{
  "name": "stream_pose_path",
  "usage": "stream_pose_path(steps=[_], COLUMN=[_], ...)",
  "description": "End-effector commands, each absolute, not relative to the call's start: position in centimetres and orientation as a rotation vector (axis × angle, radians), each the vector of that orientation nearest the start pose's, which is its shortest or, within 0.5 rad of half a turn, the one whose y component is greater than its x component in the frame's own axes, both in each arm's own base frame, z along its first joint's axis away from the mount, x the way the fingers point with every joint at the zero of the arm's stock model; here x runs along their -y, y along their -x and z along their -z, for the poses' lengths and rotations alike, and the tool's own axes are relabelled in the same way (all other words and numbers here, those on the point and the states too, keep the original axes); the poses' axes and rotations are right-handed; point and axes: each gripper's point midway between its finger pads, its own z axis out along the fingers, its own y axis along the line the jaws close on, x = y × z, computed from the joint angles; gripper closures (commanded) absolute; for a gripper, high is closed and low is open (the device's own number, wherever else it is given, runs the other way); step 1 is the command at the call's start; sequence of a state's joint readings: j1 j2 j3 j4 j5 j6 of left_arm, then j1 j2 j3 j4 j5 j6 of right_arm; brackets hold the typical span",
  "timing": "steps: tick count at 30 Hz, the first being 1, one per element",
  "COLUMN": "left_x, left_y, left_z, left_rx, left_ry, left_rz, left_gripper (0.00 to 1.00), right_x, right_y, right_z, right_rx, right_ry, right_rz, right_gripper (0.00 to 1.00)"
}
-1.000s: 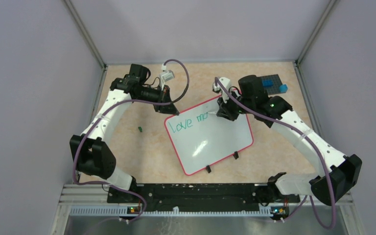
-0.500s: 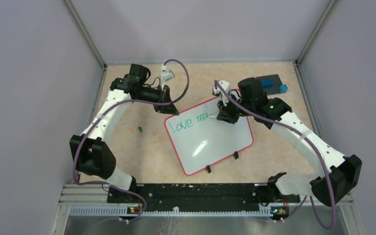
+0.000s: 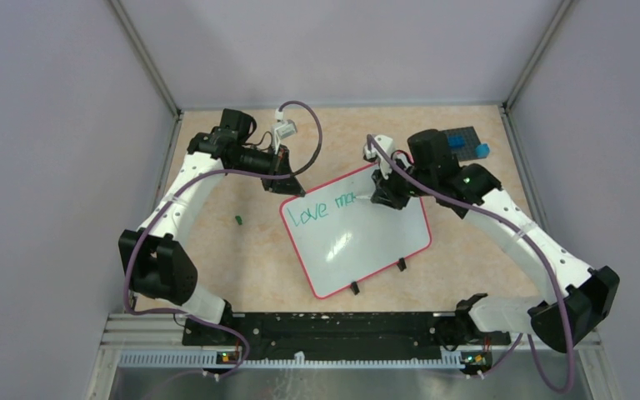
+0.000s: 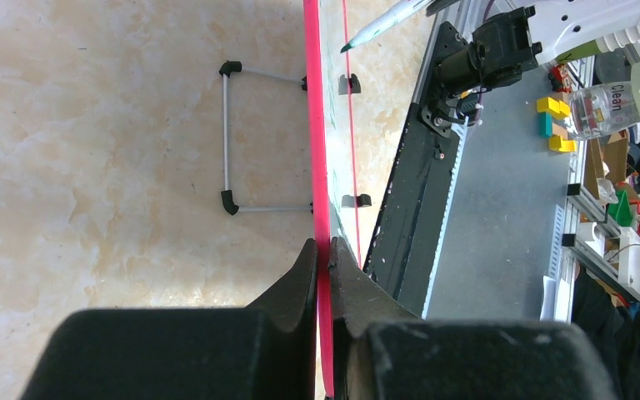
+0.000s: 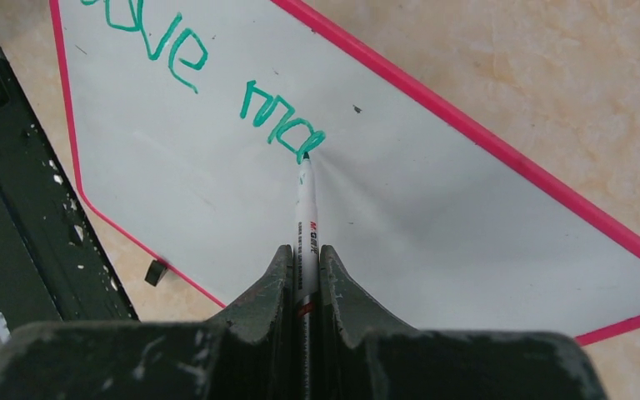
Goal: Write a sentence on the whiteboard
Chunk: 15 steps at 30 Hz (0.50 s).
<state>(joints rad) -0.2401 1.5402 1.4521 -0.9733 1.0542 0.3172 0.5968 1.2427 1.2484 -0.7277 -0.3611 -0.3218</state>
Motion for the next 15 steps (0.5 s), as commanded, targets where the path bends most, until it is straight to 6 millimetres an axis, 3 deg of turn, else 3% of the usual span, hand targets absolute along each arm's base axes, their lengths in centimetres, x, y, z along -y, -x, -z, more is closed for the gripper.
stream_pose_path(steps=[1, 15], left_x=[22.0, 22.0], left_y=[-25.8, -25.7], left_z=[-24.5, -24.6], left_rx=[-2.108, -2.104], left_ry=[-1.0, -1.003], left_rz=[1.324, 1.32], left_gripper=[1.0, 1.0], right_x=[-22.6, -22.8], right_y=[-25.9, -28.2], right_z=[-28.7, -28.2], right_rx=[-1.838, -1.856], right_ry=[1.129, 1.084], right_rz=[-0.512, -0.48], right_gripper=[1.0, 1.0])
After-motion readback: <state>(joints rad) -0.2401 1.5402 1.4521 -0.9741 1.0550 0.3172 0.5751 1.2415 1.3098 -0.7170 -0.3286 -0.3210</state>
